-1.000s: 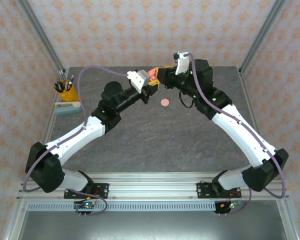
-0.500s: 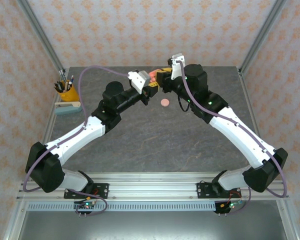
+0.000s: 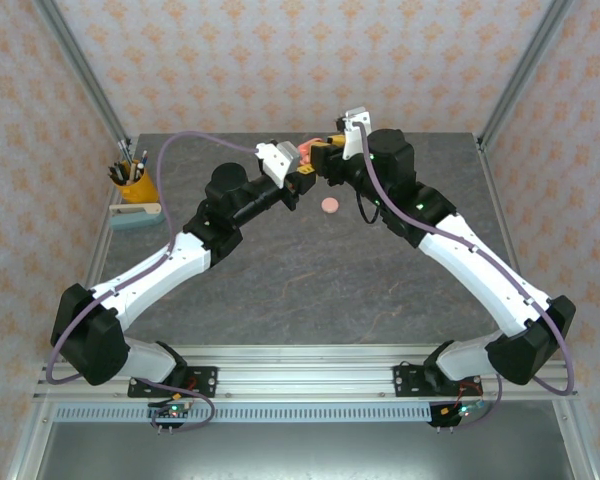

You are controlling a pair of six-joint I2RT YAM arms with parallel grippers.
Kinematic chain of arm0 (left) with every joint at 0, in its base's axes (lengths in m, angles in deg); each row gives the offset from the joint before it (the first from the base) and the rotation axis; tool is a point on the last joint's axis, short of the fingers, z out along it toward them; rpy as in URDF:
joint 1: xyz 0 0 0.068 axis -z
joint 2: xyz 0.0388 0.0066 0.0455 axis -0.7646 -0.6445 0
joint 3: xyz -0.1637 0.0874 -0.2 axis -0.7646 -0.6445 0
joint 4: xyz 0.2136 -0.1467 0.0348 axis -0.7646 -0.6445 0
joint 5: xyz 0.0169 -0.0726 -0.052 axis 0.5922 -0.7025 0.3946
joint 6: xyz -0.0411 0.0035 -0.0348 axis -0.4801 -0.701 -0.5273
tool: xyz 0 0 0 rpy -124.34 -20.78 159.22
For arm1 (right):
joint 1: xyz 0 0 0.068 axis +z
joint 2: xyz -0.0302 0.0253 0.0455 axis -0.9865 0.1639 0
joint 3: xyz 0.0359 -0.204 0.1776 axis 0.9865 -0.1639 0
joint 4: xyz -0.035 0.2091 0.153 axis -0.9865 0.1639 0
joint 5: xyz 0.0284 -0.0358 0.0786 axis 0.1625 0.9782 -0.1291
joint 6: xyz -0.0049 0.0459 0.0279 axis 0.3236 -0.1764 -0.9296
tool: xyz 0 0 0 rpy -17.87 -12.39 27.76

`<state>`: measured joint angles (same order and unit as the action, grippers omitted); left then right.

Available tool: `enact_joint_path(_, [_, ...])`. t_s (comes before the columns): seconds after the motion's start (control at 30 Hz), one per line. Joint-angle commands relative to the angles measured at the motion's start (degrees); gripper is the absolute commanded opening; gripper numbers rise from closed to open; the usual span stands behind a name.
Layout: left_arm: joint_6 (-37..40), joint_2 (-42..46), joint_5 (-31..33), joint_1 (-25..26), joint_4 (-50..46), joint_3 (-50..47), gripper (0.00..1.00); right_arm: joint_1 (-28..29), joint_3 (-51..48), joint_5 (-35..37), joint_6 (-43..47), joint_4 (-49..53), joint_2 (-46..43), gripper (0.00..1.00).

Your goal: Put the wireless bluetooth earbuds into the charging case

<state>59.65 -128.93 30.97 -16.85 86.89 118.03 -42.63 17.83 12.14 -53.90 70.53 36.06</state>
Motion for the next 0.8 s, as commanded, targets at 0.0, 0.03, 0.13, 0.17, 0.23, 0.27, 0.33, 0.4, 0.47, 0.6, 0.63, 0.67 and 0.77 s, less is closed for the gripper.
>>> enact_joint_path(0.0, [-0.96, 1.02, -0.95, 0.55, 3.75, 1.90, 0.00, 0.26, -0.57, 0.90, -1.33, 2.19, -0.30, 0.42])
enact_joint_path(0.03, [-0.96, 1.01, -0.95, 0.55, 3.67, 1.82, 0.00, 0.06, -0.39, 1.10, -2.04, 2.31, -0.23, 0.43])
enact_joint_path(0.13, [-1.04, 0.92, -0.95, 0.56, 3.66, 1.73, 0.00, -0.78, 0.60, 0.65, -4.48, 2.43, -0.05, 0.44])
enact_joint_path(0.17, [-1.05, 0.86, -0.96, 0.51, 3.58, 1.73, 0.00, -1.21, 1.02, -0.02, -5.50, 2.45, -0.04, 0.45])
enact_joint_path(0.23, [-1.04, 0.78, -0.95, 0.51, 3.49, 1.64, 0.00, -1.94, 1.75, -1.09, -7.88, 2.36, 0.05, 0.47])
enact_joint_path(0.27, [-1.09, 0.75, -0.95, 0.51, 3.49, 1.64, 0.00, -2.43, 2.26, -2.00, -9.18, 2.36, 0.15, 0.48])
enact_joint_path(0.33, [-1.13, 0.66, -0.89, 0.56, 3.57, 1.55, 0.00, -3.09, 2.92, -3.58, -11.51, 2.13, 0.38, 0.50])
enact_joint_path(0.4, [-1.22, 0.58, -0.86, 0.55, 3.65, 1.49, 0.00, -3.85, 3.41, -5.28, -13.72, 1.75, 0.51, 0.53])
enact_joint_path(0.47, [-1.34, 0.66, -0.86, 0.56, 3.82, 1.36, 0.00, -4.56, 3.68, -7.04, -16.07, 0.93, 0.54, 0.56])
enact_joint_path(0.6, [-1.40, 0.75, -0.71, 0.52, 3.84, 1.05, 0.00, -5.28, 4.09, -9.37, -19.06, -0.22, 0.53, 0.61])
enact_joint_path(0.63, [-1.40, 0.75, -0.69, 0.52, 3.84, 1.09, 0.00, -5.45, 4.09, -9.96, -20.00, -0.67, 0.52, 0.62])
enact_joint_path(0.67, [-1.40, 0.74, -0.69, 0.56, 3.84, 1.04, 0.00, -5.63, 4.24, -10.49, -20.59, -0.93, 0.59, 0.63])
enact_joint_path(0.77, [-1.24, 0.74, -0.72, 0.55, 3.67, 1.03, 0.00, -6.21, 4.29, -11.69, -22.59, -1.88, 0.36, 0.64])
